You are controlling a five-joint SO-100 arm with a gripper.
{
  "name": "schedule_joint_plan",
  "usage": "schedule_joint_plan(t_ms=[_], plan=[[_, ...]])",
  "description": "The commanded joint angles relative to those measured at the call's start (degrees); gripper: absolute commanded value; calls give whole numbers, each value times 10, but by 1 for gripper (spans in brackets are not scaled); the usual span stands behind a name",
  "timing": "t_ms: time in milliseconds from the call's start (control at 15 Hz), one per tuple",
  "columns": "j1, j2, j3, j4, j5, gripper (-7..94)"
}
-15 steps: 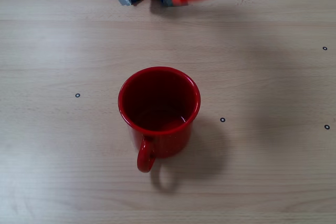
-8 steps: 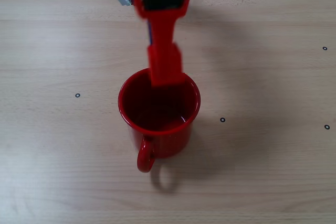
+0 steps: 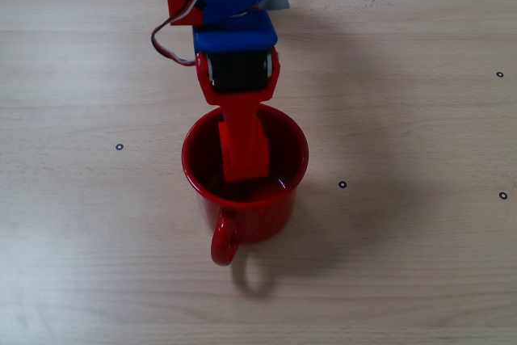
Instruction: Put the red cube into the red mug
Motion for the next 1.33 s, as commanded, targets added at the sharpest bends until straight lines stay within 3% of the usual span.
schedule_joint_plan(t_ms=[0, 200, 267, 400, 533, 1133, 1267], plan=[[1, 39, -24, -8, -18, 0], [1, 41, -20, -11, -20, 0], [0, 43, -18, -13, -19, 9], [-3, 49, -12, -9, -23, 35], [-4, 55, -3, -10, -35, 43], [-7, 72, 3, -6, -44, 43], [-7, 80, -1, -4, -41, 35]])
